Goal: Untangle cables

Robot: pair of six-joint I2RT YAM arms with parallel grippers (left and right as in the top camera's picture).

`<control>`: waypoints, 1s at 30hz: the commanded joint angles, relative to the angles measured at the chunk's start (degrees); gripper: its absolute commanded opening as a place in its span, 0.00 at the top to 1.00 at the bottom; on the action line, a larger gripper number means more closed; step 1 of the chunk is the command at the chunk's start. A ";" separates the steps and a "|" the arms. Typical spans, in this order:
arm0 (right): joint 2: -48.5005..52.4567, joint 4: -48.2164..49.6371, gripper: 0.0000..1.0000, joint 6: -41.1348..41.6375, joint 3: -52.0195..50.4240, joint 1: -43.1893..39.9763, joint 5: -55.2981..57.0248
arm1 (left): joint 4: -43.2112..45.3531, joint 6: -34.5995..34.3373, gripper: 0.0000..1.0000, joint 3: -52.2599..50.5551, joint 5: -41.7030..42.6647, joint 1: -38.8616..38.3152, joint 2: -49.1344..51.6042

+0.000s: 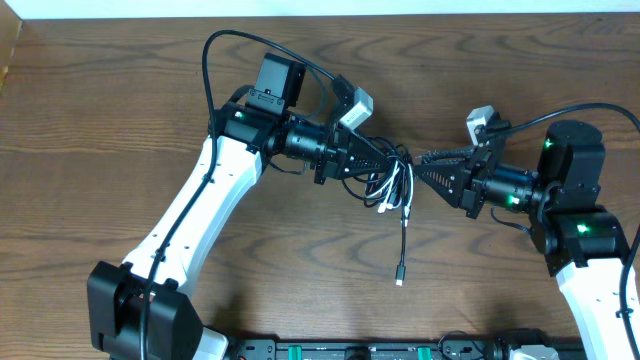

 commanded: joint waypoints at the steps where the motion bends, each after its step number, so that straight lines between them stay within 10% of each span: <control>1: 0.07 0.17 0.74 -0.87 1.14 0.92 -1.77 | 0.04 -0.33 0.93 0.79 2.84 0.28 0.42; 30: 0.39 4.20 0.80 -1.11 1.11 5.84 -1.84 | 0.02 -0.31 0.93 0.79 9.33 0.04 0.42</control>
